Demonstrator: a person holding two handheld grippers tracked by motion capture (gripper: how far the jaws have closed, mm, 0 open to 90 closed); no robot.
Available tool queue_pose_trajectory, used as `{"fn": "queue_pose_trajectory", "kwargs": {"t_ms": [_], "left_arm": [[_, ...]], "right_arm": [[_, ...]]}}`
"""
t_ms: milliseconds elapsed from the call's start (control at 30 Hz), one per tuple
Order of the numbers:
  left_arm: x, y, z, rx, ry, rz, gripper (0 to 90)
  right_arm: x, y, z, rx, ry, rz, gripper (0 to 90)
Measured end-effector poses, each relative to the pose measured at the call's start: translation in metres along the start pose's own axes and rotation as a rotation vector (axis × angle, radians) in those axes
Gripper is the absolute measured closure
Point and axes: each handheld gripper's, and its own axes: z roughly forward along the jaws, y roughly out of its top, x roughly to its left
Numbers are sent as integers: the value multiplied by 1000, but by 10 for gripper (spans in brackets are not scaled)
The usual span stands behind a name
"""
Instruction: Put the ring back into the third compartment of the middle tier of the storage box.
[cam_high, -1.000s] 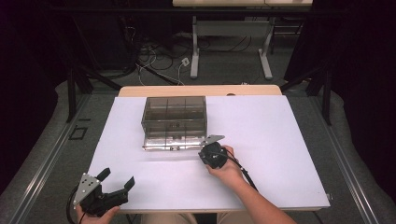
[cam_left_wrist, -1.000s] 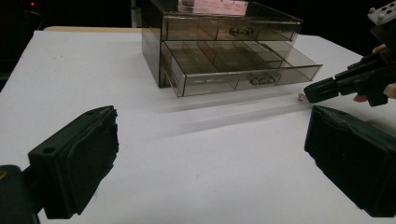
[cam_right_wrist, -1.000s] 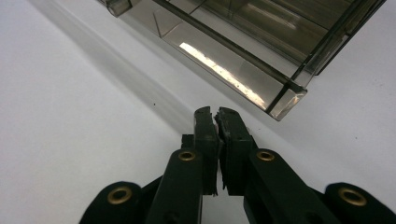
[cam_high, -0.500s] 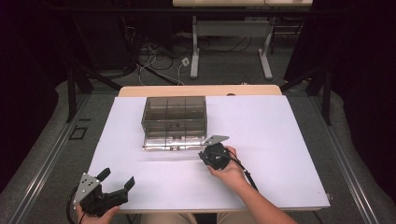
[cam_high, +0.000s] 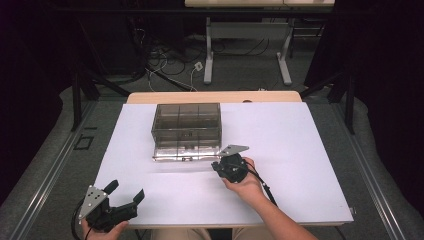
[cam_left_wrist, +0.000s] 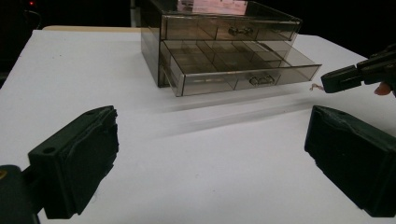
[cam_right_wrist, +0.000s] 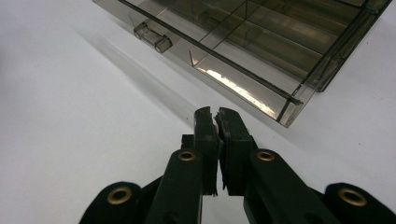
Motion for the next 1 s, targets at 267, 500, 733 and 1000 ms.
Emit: {"fn": "queue_pose_trajectory", "kwargs": {"t_ms": [267,500,733,1000], "left_arm": [[0,0,0,0,-2,0,32],[0,0,0,1,-3,1,32],[0,0,0,3,-3,1,32],[0,0,0,2,-4,0,32]], "right_arm": [[1,2,-7,-22,22,20,873],[2,3,-12,-48,25,26,872],[2,4,-16,-70,36,38,872],[2,7,-23,-79,39,37,872]]}}
